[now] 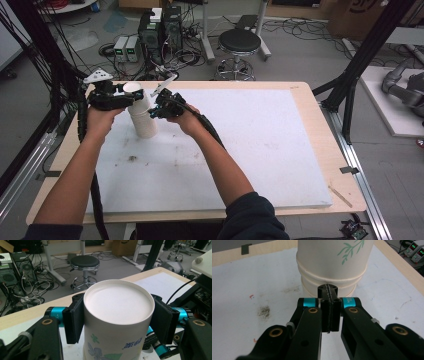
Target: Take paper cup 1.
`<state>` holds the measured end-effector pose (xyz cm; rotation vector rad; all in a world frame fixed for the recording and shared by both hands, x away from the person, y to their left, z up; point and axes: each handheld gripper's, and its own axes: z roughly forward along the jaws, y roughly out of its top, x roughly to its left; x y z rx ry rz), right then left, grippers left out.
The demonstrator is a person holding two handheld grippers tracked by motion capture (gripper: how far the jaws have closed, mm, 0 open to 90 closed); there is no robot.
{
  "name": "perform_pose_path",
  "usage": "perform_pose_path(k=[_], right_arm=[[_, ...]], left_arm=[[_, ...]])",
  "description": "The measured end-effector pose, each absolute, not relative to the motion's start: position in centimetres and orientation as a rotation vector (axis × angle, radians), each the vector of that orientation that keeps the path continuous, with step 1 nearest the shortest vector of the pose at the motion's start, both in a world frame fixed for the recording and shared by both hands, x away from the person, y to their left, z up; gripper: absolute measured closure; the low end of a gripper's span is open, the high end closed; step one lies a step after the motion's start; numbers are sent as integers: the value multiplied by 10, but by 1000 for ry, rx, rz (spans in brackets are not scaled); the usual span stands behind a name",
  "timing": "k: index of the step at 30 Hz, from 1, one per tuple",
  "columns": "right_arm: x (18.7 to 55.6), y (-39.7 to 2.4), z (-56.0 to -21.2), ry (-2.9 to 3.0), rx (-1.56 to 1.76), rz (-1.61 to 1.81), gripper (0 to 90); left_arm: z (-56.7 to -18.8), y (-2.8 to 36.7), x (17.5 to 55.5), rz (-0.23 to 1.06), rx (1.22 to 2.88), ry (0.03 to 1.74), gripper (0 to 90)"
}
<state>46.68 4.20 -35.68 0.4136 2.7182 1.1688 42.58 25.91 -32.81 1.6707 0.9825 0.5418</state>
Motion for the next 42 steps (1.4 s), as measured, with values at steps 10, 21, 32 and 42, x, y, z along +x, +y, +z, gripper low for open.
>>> perform_pose_path(k=[10,21,32,42], right_arm=[[469,46,-360,2744,430,1127,900],[466,44,-356,2759,420,1127,900],[468,48,-353,2768,435,1105,900],[468,54,-359,2785,446,1071,900]], left_arm=[[-330,260,426,545,1672,989,349],[-328,262,426,546,1666,1006,349],[-328,254,427,564,1683,996,343],[-323,260,424,579,1646,1001,341]])
